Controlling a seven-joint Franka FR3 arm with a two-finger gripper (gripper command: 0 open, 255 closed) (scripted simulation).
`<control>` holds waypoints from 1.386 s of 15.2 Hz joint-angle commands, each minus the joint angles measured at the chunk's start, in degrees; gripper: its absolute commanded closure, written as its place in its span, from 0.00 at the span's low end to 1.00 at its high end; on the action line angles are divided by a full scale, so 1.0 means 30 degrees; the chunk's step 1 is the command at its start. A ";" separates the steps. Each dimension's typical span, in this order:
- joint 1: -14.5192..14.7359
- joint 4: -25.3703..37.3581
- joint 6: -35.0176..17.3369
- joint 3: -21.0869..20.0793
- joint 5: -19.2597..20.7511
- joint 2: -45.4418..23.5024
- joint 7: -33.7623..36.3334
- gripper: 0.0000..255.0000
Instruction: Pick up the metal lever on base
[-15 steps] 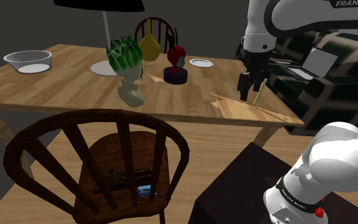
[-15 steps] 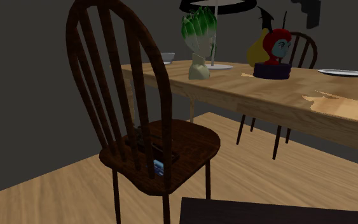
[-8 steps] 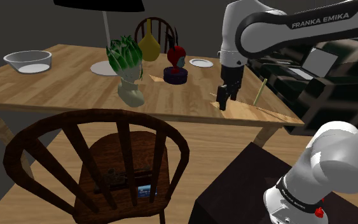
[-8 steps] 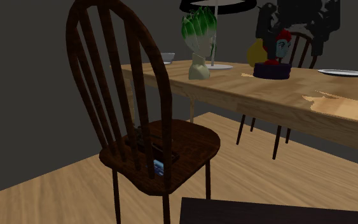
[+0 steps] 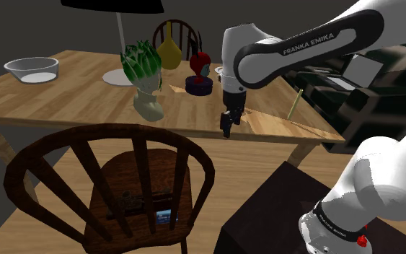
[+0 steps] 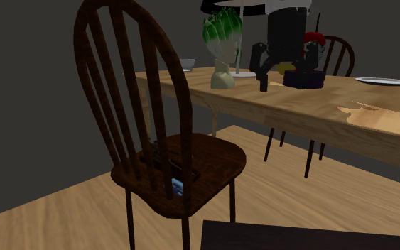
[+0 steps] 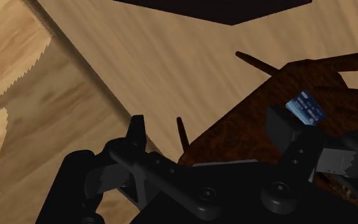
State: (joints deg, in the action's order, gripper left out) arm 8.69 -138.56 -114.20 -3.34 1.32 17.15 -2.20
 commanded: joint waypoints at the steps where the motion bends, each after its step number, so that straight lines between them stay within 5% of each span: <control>1: 0.0309 0.0500 -0.0971 -0.0221 -0.0148 -0.1332 -0.0294 0.00; 21: 0.3099 0.8233 -0.6538 -0.2588 0.0419 -1.3576 -0.2532 0.00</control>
State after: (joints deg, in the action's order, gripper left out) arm 17.37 -115.72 -133.66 -10.73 2.26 -21.74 -9.65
